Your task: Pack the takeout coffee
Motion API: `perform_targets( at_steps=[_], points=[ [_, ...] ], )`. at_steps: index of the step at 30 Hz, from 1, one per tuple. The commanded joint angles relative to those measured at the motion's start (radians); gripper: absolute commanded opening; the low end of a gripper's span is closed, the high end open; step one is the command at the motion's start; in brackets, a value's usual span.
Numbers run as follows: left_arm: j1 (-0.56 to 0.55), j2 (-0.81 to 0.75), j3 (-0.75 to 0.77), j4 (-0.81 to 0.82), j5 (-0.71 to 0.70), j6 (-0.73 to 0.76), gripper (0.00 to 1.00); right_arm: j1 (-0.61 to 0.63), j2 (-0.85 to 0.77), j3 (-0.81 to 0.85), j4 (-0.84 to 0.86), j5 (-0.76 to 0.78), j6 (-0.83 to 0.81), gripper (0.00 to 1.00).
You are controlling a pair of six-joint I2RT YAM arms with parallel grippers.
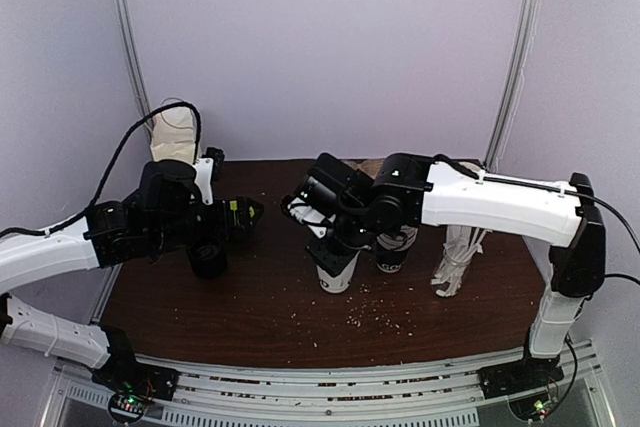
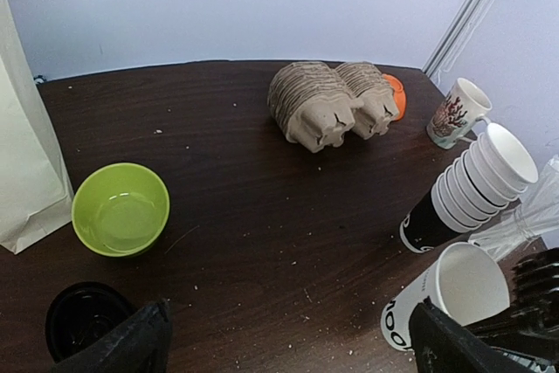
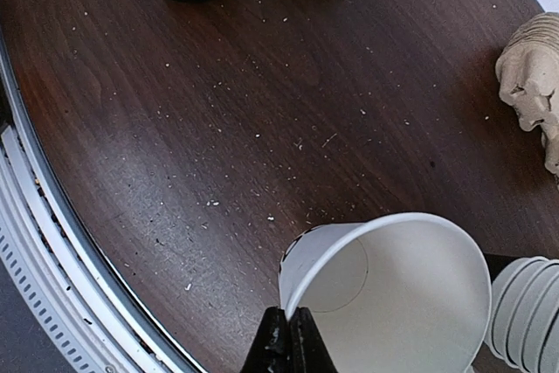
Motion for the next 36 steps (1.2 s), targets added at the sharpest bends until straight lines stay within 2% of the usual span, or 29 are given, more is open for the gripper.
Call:
perform_targets(
  at_steps=[1, 18, 30, 33, 36],
  points=[
    [-0.003, -0.035, -0.033, 0.002, -0.049, -0.023, 0.98, 0.008, 0.038, -0.015, 0.082, -0.013, 0.035, 0.00],
    [-0.002, -0.047, -0.085, -0.002, -0.089, -0.045, 0.98, 0.026, 0.089, -0.176, 0.206, -0.004, 0.086, 0.01],
    [-0.002, -0.032, -0.077, -0.012, -0.099, -0.046, 0.98, 0.038, 0.024, -0.186, 0.218, -0.038, 0.119, 0.60],
    [-0.001, -0.024, -0.071, -0.024, -0.112, -0.048, 0.98, 0.038, -0.032, -0.167, 0.217, -0.022, 0.139, 0.69],
    [0.040, -0.014, -0.058, -0.048, -0.099, -0.063, 0.98, 0.030, -0.111, -0.165, 0.235, 0.006, 0.154, 0.73]
  ],
)
